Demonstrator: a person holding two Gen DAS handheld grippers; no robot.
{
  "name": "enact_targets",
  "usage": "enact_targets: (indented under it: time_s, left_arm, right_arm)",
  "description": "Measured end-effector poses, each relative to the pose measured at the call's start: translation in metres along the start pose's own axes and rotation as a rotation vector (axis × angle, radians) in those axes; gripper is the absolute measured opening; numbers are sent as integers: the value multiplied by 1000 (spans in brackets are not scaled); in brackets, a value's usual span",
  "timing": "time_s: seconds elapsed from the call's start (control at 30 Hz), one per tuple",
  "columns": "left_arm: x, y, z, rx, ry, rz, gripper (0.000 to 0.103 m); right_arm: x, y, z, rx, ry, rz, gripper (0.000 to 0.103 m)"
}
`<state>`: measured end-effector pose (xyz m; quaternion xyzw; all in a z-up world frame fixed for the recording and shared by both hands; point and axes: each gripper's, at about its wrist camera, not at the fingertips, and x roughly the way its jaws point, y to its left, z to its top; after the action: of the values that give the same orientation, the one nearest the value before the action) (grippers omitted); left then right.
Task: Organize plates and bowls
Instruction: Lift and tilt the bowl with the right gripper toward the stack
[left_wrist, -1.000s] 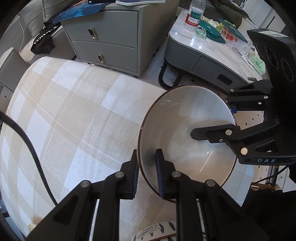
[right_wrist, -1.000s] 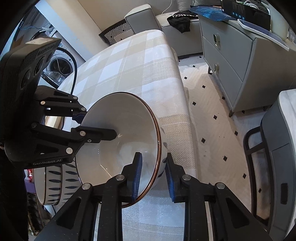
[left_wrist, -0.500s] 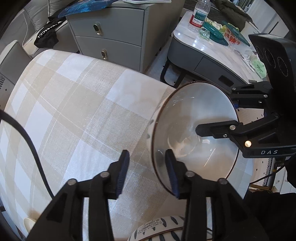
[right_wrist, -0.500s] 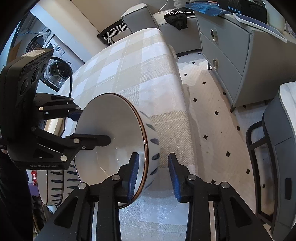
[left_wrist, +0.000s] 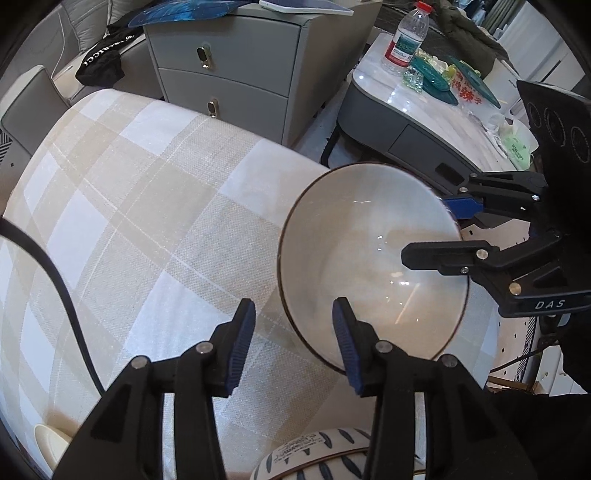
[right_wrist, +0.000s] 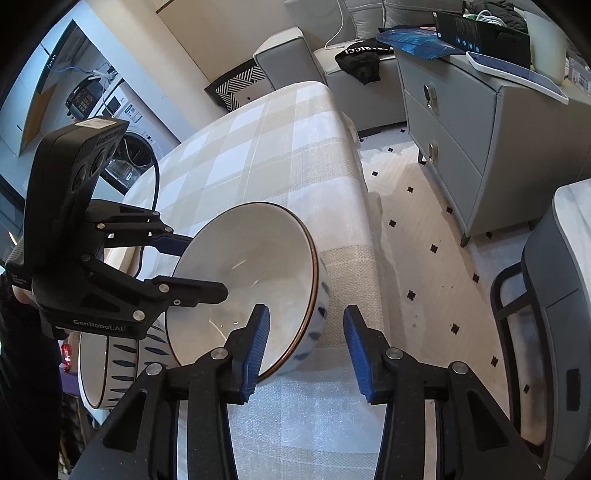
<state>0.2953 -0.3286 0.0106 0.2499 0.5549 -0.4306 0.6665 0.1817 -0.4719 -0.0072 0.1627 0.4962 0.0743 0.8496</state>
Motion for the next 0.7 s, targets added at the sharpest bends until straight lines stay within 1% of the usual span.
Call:
enact_targets:
  time_s: [0.07, 0.13, 0.23, 0.3, 0.33, 0.37, 0.4, 0.43, 0.47, 0.5, 0.53, 0.57, 0.67, 0.7]
  left_arm:
    - [-1, -1, 0, 4, 1, 7, 43]
    - [-1, 1, -1, 2, 0, -2, 43]
    - [-1, 1, -1, -2, -8, -2, 44]
    - [-1, 0, -1, 2, -6, 0, 41]
    - [-1, -1, -1, 5, -5, 0, 37]
    - [-1, -3, 0, 9, -3, -8, 30]
    - [-1, -5, 0, 15, -5, -12, 26]
    - [-2, -6, 1, 22, -7, -4, 24]
    - [-1, -8, 1, 26, -5, 6, 23]
    - [-1, -8, 1, 28, -7, 11, 23]
    - [-1, -8, 2, 27, -9, 14, 21]
    - [-1, -7, 2, 21, -12, 11, 19]
    - [-2, -6, 2, 18, -15, 9, 19]
    - [-2, -7, 2, 19, -17, 8, 18]
  right_arm:
    - [-3, -2, -1, -6, -7, 4, 45]
    - [-8, -3, -4, -20, -24, 13, 50]
    - [-12, -4, -6, -39, -43, 21, 50]
    - [-12, -6, -6, -34, -39, 32, 50]
    - [-12, -6, -6, -32, -37, 34, 50]
    - [-11, -5, -5, -32, -35, 32, 50]
    - [-9, -5, -4, -31, -30, 35, 50]
    - [-7, -4, -4, -29, -25, 42, 49]
    - [-6, -3, -4, -27, -20, 47, 49]
    - [-4, -2, -4, -30, -10, 47, 48]
    - [-2, 0, -3, -32, -9, 52, 42]
    - [-1, 1, -3, -35, -3, 63, 41]
    - [0, 3, -2, -24, 11, 51, 37]
    - [1, 1, -1, -4, 21, 52, 33]
